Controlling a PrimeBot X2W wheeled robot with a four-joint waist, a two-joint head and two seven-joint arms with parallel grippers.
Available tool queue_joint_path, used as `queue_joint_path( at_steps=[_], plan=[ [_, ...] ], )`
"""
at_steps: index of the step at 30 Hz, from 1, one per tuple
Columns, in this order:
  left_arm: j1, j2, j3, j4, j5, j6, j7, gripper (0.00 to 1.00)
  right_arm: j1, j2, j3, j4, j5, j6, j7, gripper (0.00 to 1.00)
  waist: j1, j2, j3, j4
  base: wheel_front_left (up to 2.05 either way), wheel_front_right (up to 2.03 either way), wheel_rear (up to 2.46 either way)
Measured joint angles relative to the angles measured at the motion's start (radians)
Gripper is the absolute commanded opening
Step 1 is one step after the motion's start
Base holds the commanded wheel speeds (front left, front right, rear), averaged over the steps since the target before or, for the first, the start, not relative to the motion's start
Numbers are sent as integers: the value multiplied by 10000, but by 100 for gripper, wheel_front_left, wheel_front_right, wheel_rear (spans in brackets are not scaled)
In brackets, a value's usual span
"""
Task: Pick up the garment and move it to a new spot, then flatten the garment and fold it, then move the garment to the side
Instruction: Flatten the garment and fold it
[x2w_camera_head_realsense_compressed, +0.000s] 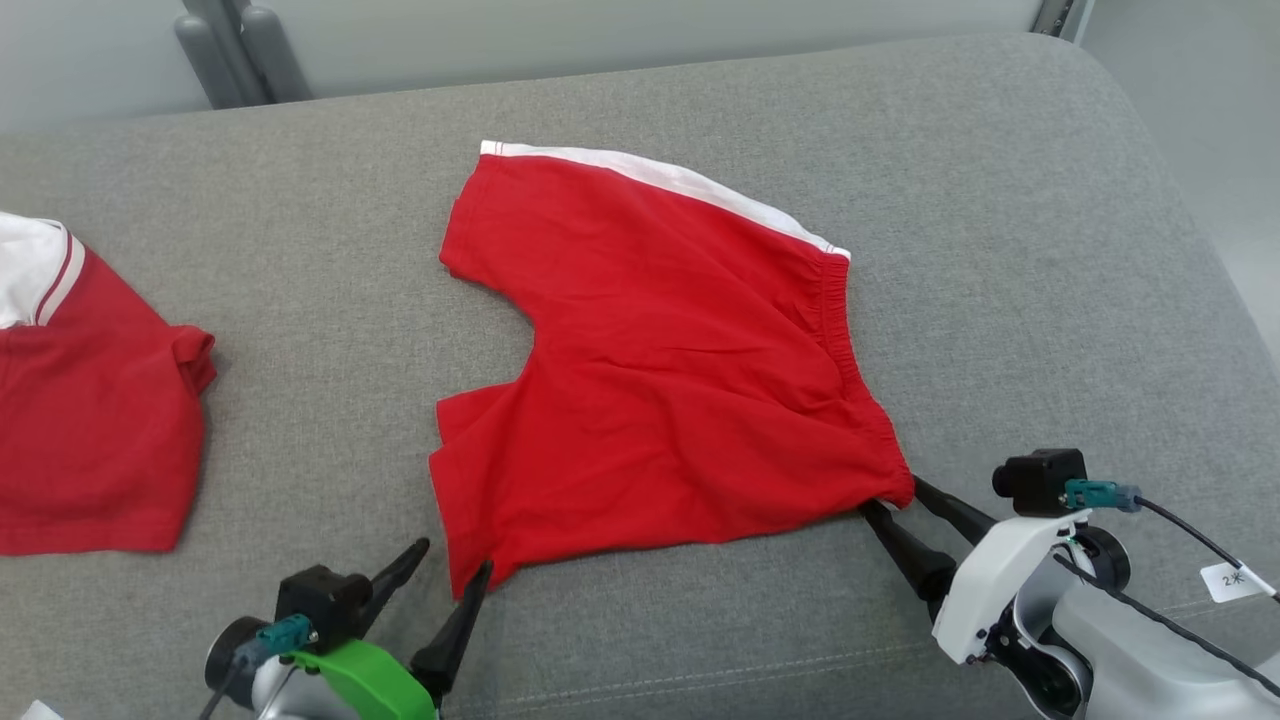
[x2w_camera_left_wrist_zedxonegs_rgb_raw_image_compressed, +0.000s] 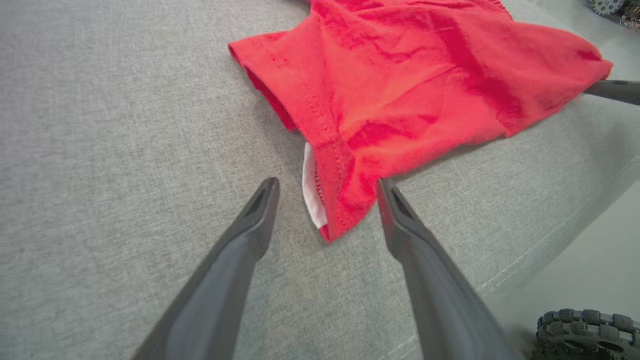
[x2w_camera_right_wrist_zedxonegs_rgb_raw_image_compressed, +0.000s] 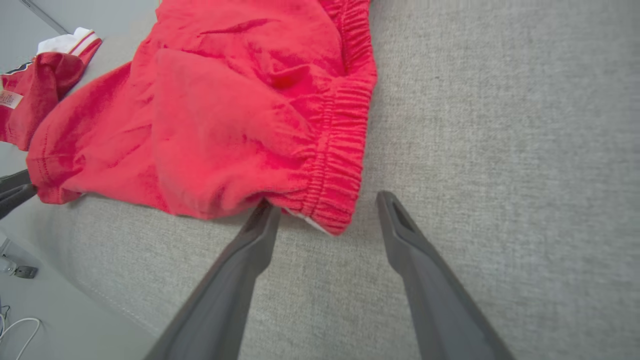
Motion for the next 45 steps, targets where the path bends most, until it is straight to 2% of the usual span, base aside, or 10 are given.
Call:
queue_joint_path(
  at_steps=[4, 9, 22, 27, 29, 33, 38, 45],
  plan=[
    [-15, -48, 633, -541, -2, 15, -2, 100, 0, -25, -184, -192, 92, 0, -21, 100, 0, 0, 20, -9, 0, 0, 0],
    [12, -107, 671, -566, 48, 102, -2, 100, 67, -73, -441, -217, 104, 0, -38, 100, 0, 0, 53, 1, 0, 0, 0],
    [546, -736, 826, -268, 79, 244, -2, 100, 843, 228, -2059, -700, -242, 0, -52, 100, 0, 0, 140, -74, 0, 0, 0],
    [752, -811, 811, -184, 347, 249, -2, 100, 1470, 430, -1699, -1689, -355, 0, -54, 100, 0, 0, 124, -88, 0, 0, 0],
    [760, -809, 970, -278, 426, 251, -2, 100, 1530, 303, -1756, -2190, -462, 0, -54, 100, 1, 0, 113, -86, 0, 0, 0],
    [759, -667, 1404, -564, 579, 316, -2, 100, 1533, -282, -2495, -2729, -811, 0, -75, 100, 0, 0, 94, -87, 0, 0, 0],
    [758, -627, 1718, -982, 731, 399, -2, 100, 1541, -681, -3421, -2911, -1185, -2, -84, 100, 0, 0, 74, -94, 0, 0, 0],
    [742, -907, 2855, -1927, 1179, 926, -2, 100, 1734, -430, -4832, -3369, -1985, 0, -96, 100, 0, 0, 70, -61, 0, 0, 0]
  ],
)
